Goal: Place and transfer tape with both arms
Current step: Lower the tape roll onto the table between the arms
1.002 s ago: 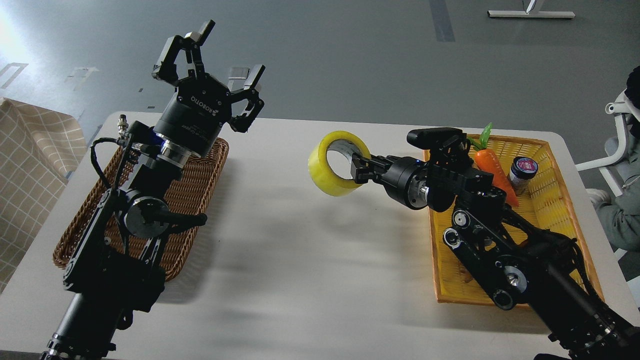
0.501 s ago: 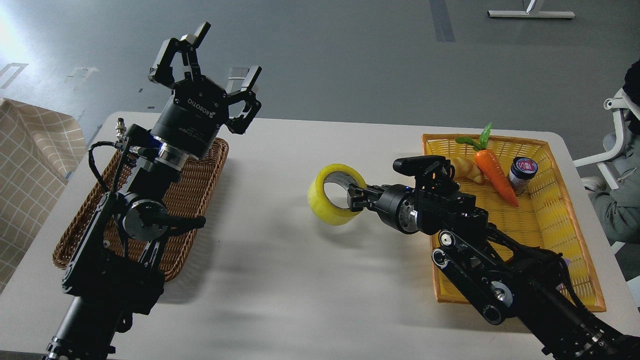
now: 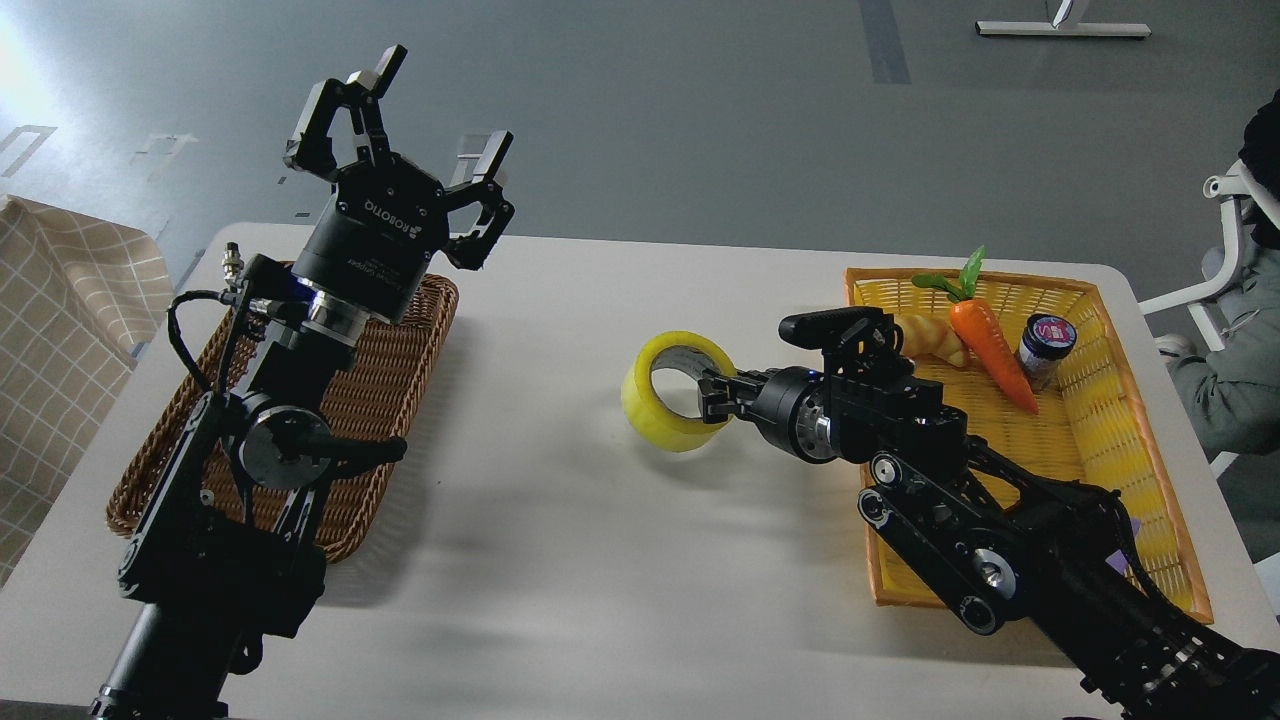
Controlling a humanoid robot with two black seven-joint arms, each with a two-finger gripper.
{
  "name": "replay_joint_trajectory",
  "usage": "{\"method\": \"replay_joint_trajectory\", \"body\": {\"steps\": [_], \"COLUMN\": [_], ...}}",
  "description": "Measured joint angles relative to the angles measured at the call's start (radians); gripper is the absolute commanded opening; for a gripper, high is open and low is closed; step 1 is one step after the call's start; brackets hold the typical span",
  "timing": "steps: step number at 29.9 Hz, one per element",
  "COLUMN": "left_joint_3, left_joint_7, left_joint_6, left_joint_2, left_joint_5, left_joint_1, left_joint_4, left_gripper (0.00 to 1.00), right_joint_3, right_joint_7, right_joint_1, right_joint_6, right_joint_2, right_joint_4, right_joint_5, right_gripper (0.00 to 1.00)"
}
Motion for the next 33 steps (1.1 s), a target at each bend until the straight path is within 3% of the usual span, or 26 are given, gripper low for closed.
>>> {"method": "replay_joint_trajectory", "body": {"steps": [19, 27, 33], "left_joint_3": [0.000, -0.001, 0.000], "left_joint_7": [0.001, 0.001, 0.001], "left_joint_6": [0.002, 0.002, 0.002], "left_joint_2": [0.006, 0.005, 0.005], "left_joint_5": [-0.001, -0.001, -0.001], "left_joint_1": [0.000, 0.001, 0.001], "left_joint_4": [-0.004, -0.004, -0.004], "left_gripper": [0.98, 0.98, 0.98], "right_joint_3": [-0.035, -0.035, -0.035], "right_joint_7": [0.001, 0.001, 0.001], "right_joint_1": [0.036, 0.041, 0.043], "right_joint_6": [0.000, 0.000, 0.000], "right_joint_2": [0.000, 0.000, 0.000], "right_joint_4": [-0.046, -0.062, -0.070], "right_joint_5": [0.000, 0.000, 0.000], "right_gripper": [0.24, 0.32, 0.32]}}
